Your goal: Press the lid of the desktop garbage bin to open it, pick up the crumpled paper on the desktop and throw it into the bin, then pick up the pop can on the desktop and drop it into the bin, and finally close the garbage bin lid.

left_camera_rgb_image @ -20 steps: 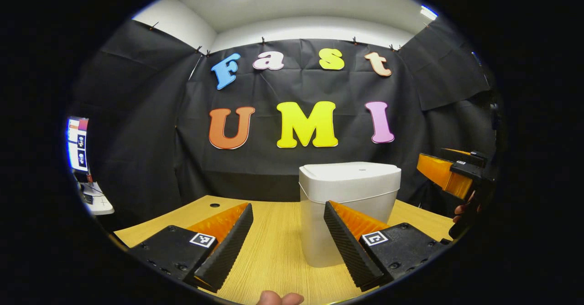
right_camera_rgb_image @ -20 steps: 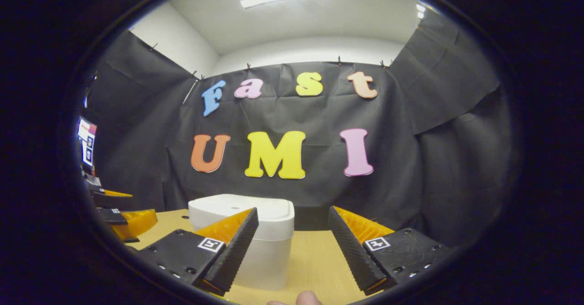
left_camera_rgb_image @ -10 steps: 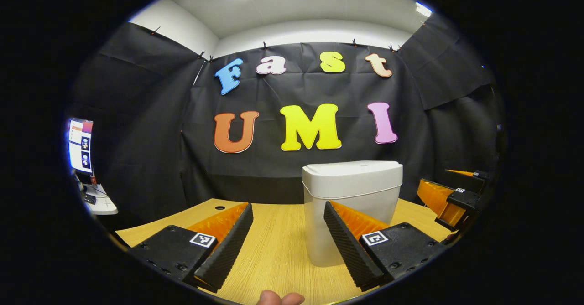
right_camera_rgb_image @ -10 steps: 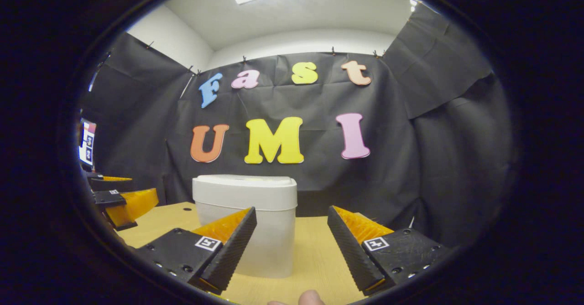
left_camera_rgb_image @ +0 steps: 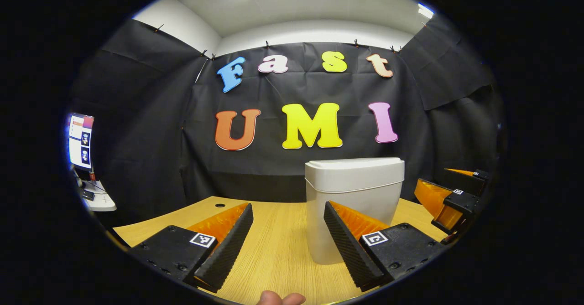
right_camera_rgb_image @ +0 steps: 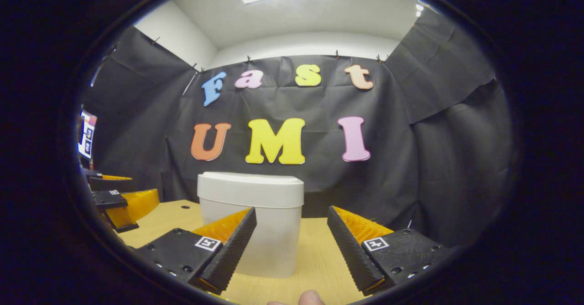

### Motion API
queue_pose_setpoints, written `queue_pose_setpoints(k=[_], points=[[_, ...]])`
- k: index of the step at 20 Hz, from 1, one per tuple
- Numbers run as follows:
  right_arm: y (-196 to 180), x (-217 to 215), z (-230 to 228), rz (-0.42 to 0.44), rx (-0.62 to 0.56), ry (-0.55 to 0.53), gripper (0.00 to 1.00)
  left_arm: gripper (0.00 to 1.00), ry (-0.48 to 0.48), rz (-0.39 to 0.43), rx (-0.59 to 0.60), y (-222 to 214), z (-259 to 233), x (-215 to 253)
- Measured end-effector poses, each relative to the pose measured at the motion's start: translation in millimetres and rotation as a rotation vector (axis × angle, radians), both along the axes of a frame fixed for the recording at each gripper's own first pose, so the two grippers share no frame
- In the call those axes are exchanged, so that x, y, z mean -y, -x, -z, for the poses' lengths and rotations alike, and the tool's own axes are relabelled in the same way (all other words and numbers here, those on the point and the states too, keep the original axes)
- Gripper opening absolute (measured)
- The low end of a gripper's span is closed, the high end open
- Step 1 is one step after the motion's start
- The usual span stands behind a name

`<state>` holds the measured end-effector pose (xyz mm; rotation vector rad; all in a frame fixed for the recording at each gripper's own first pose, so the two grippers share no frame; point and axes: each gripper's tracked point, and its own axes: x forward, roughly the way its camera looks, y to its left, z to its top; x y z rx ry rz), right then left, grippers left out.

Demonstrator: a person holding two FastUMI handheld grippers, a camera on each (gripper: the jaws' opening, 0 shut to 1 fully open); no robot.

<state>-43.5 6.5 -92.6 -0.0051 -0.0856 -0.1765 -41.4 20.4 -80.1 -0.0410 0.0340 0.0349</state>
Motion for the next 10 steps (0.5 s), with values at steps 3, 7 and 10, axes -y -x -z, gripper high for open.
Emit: queue_pose_setpoints(k=[3, 7, 10], points=[[1.9, -0.5, 0.4, 0.017, 0.003, 0.017, 0.97, 1.0, 0.001, -0.007, -0.002, -2.2, 2.0, -2.0], [1.2, -7.0, 7.3, 0.026, -0.007, 0.017, 0.97, 1.0, 0.006, -0.001, -0.002, -1.6, 2.5, -2.5], [-1.1, -14.1, 9.7, 0.019, -0.008, 0.01, 0.97, 1.0, 0.006, -0.012, -0.001, -1.4, 2.0, -8.9]])
